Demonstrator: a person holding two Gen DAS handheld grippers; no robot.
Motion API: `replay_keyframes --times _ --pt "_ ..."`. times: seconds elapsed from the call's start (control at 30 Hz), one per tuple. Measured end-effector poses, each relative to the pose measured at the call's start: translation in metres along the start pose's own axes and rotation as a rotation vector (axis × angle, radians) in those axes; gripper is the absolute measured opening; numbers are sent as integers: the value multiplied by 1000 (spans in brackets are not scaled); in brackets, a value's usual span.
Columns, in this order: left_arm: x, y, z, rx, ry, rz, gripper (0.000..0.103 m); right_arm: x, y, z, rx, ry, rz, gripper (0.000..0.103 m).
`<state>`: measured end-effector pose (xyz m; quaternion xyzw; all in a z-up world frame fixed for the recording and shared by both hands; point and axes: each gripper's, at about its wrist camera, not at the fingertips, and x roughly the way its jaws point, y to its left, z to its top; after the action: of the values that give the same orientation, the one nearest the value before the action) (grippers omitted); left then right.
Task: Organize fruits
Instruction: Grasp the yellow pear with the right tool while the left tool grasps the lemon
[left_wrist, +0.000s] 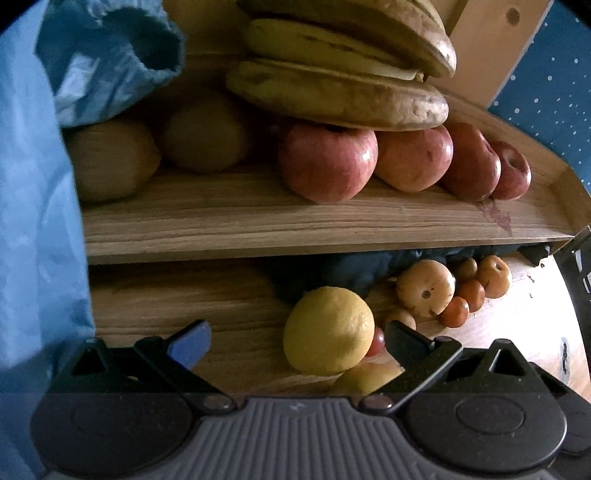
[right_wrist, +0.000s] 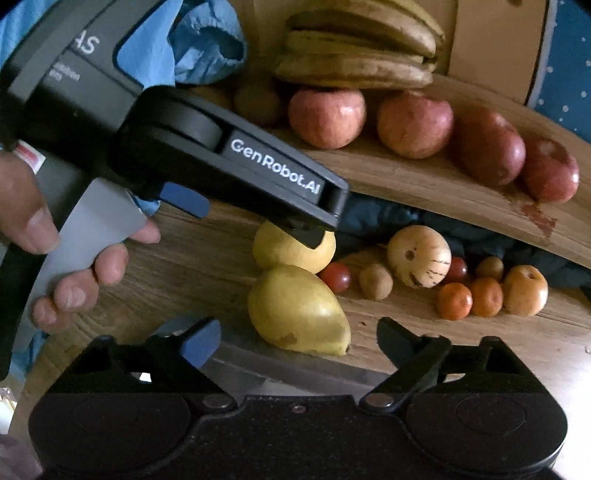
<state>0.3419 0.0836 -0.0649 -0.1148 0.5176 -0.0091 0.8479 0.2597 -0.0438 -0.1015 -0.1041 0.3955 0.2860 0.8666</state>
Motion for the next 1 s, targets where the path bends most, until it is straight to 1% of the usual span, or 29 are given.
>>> replay_keyframes --times 0.27,0.6,0.77,0.83,0.9,1.0 --pt "18 2 5 -3 63 -35 98 15 -4 6 12 14 23 84" --pt "31 5 5 -23 105 -62 90 26 -7 11 6 20 53 79" --pt "31 6 5 -27 94 -69 89 29 -8 13 1 24 55 76" --pt "31 5 4 -26 83 -77 84 30 -7 15 3 22 54 75" --pt "31 4 3 -24 78 -81 82 29 -6 14 8 11 50 74" --pt "30 7 4 -26 68 -100 77 29 -8 12 9 7 48 71"
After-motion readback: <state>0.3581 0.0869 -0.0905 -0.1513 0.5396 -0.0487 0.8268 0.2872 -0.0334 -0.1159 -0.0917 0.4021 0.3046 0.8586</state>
